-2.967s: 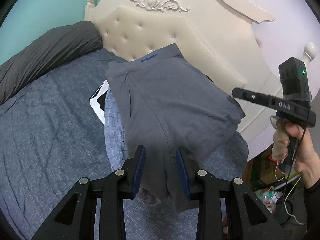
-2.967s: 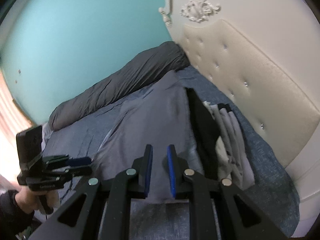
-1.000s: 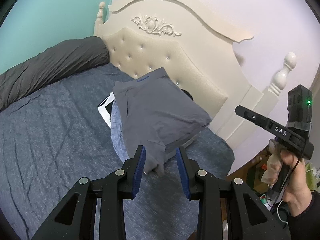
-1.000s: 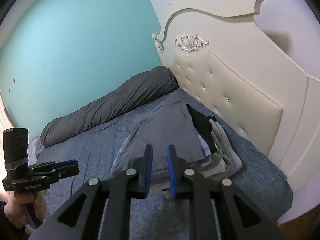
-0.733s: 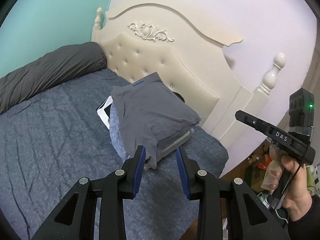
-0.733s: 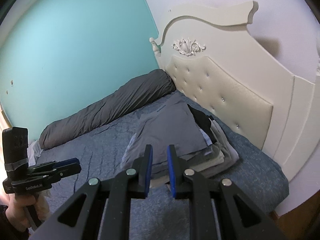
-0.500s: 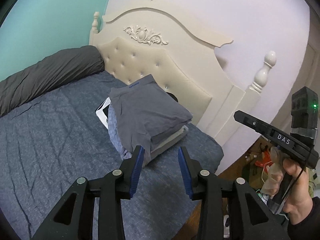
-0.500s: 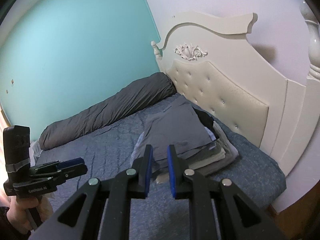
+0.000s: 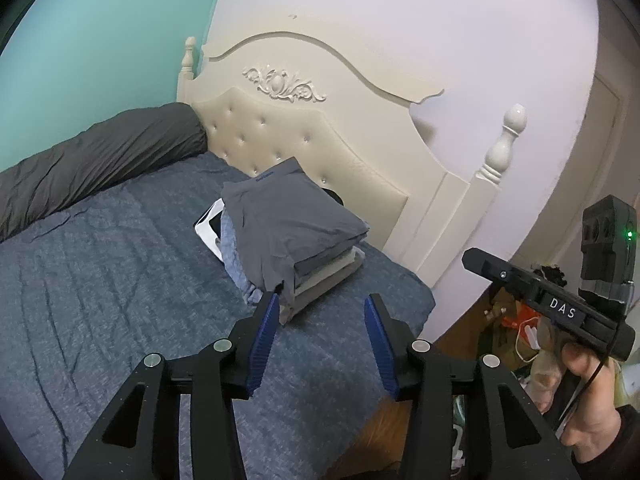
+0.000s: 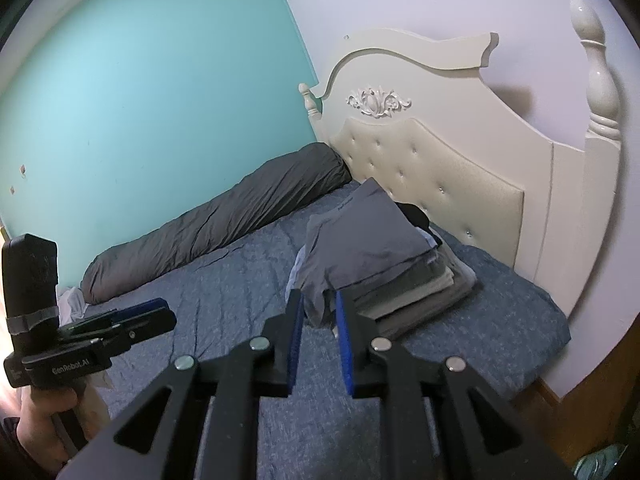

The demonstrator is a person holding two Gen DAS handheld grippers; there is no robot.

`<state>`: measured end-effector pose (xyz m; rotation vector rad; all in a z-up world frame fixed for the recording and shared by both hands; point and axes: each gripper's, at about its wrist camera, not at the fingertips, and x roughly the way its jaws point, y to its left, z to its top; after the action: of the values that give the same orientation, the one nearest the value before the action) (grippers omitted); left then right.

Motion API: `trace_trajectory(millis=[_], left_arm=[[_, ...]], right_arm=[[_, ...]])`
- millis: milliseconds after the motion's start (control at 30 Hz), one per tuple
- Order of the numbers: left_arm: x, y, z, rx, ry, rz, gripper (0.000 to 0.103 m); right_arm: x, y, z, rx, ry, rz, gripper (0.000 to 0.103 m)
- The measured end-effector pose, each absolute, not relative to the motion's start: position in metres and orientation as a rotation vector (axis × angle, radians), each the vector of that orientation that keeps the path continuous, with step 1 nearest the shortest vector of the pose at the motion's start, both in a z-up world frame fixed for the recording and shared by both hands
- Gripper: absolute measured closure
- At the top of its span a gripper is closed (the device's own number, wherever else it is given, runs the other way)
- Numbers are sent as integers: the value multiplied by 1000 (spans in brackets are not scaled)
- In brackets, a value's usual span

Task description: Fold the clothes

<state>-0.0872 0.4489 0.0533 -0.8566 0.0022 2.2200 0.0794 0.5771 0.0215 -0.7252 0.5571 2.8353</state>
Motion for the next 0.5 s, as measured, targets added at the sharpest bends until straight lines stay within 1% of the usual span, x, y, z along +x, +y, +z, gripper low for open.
trace_trajectory(millis=[67, 200, 333, 367, 433, 500], left_arm=[[-82, 446, 53, -857, 3, 2212, 54], [-71, 441, 51, -858, 4, 2202, 52], [-61, 435, 47, -861, 12, 2204, 48], [-58, 434, 46, -861, 14, 2205, 48], [-54, 432, 44, -863, 18, 2203, 47], [-49, 429, 41, -864, 20, 2204, 47]], right_arm=[[86, 572, 22, -719, 565, 2833, 86], [99, 560, 25, -705, 558, 2835, 77], [110, 548, 26, -706, 554, 2832, 74], [113, 546, 26, -707, 553, 2830, 73], [118, 541, 24, -707, 547, 2825, 67], [123, 536, 22, -708, 542, 2821, 67]])
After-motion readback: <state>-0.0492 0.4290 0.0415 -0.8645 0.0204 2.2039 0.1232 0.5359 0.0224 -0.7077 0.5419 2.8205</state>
